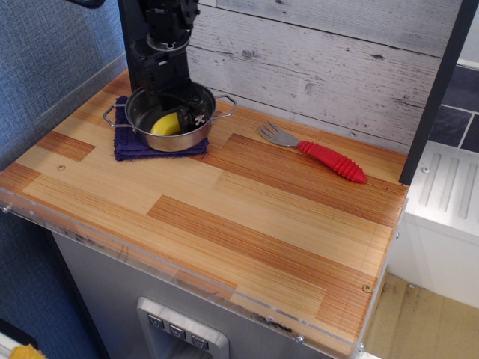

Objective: PICK UP THE FRUIT AND PUT ON THE ANOTHER SIDE OF THE BOWLS

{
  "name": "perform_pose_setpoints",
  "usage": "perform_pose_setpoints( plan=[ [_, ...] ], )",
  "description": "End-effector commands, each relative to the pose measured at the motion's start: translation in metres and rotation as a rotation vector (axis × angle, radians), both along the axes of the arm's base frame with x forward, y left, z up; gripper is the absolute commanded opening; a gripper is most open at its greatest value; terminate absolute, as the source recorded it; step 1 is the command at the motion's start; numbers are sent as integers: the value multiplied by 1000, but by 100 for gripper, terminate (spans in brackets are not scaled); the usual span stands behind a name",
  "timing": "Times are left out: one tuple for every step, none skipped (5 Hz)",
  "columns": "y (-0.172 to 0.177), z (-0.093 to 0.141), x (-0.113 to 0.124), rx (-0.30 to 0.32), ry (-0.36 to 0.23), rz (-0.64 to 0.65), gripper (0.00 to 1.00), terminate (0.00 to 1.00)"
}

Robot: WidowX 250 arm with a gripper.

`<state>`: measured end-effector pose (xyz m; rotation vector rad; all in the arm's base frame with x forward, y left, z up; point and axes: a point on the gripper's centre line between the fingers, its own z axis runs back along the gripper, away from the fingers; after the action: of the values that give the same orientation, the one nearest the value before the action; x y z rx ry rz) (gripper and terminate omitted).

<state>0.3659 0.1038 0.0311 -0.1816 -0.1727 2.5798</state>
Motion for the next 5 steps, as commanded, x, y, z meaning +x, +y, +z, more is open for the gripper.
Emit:
perform_pose_setpoints(
  plan=[
    [-6,29,8,29,-84,-47,100,0],
    [-2,45,10,49,-112,-61,100,0],
    [-2,61,9,64,-142,-69,100,0],
    [-8,81,3,76,-177,-77,100,0],
    [-14,103,-7,93,-213,-81,100,0]
  ],
)
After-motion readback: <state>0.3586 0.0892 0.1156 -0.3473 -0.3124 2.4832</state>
